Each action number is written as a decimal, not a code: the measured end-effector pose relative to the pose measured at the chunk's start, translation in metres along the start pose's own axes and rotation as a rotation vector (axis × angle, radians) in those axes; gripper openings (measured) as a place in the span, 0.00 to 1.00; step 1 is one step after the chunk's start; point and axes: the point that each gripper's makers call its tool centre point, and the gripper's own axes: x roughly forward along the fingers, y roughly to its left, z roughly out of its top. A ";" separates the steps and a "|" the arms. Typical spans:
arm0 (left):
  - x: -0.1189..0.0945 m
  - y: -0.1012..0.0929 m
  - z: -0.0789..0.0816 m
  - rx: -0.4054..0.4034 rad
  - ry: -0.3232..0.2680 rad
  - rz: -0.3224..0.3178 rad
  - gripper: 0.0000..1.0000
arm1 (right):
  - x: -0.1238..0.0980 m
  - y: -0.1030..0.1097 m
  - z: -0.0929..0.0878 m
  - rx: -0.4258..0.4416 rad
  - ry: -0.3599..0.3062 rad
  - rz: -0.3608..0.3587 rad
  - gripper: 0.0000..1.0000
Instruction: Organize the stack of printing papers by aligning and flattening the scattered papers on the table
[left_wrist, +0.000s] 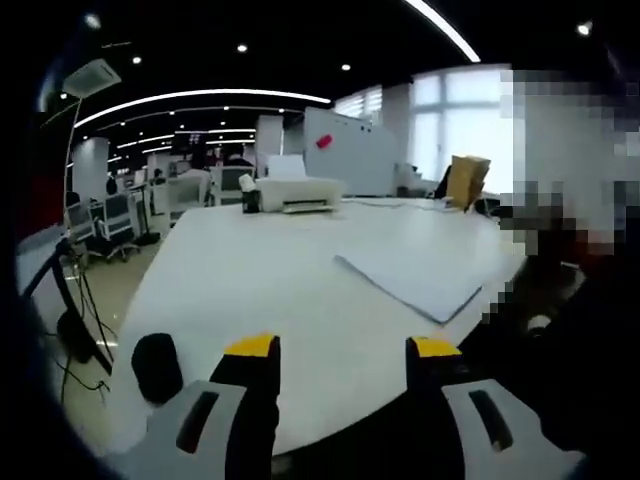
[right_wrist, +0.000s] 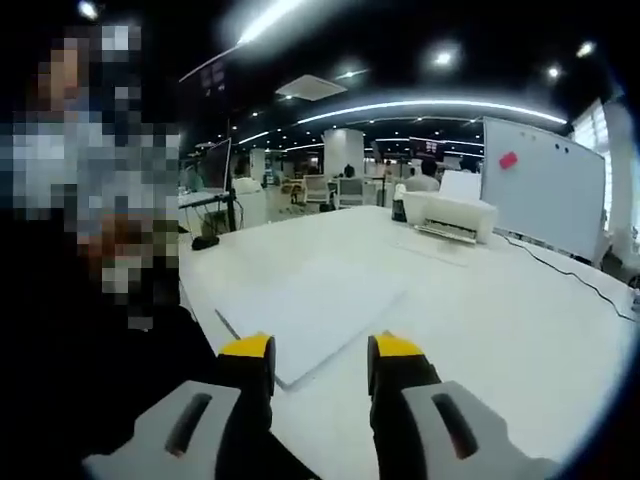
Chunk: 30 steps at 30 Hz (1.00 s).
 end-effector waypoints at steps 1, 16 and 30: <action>-0.003 0.000 0.001 -0.013 -0.008 -0.001 0.54 | -0.002 0.000 0.001 0.005 -0.002 -0.004 0.33; -0.024 -0.004 0.005 -0.060 -0.048 0.020 0.53 | -0.029 0.002 0.029 -0.055 -0.016 -0.054 0.42; -0.030 -0.009 0.012 -0.026 -0.064 0.023 0.52 | -0.032 0.007 0.028 -0.091 -0.022 -0.063 0.45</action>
